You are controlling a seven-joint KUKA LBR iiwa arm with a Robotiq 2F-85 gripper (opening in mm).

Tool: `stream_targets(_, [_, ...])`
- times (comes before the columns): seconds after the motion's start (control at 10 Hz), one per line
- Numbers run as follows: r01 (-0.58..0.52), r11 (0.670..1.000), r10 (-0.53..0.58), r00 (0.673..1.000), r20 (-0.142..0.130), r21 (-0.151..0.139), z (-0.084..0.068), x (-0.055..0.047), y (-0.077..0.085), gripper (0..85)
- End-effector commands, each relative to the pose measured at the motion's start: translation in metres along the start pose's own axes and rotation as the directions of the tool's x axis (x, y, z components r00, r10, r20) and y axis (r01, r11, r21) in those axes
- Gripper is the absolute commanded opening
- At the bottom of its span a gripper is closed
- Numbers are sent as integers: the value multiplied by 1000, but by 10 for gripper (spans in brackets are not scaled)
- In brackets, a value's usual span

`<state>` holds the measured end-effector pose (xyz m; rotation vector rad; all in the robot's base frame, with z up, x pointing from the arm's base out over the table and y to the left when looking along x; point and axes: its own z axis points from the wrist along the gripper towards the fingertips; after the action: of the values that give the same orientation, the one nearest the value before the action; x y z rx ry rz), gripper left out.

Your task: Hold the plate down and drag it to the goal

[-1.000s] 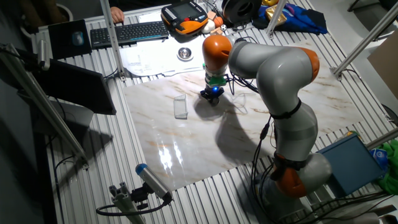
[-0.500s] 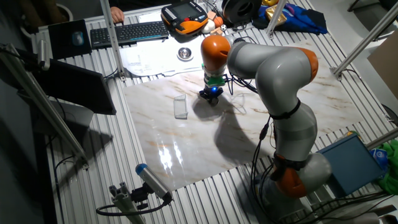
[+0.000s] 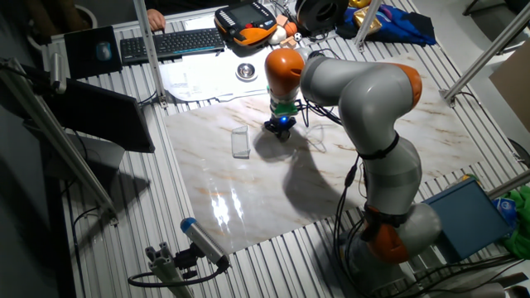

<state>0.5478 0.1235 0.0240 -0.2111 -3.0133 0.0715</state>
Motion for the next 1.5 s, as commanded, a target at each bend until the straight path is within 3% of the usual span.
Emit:
stream_targets(0.0, [-4,1000,4,1000,-3,-5,0,1,2,0])
stream_targets(1.0, [-27,1000,27,1000,-11,-5,-2,5,14,0])
stream_targets(1.4, [-28,999,28,1000,-4,19,-2,6,16,0])
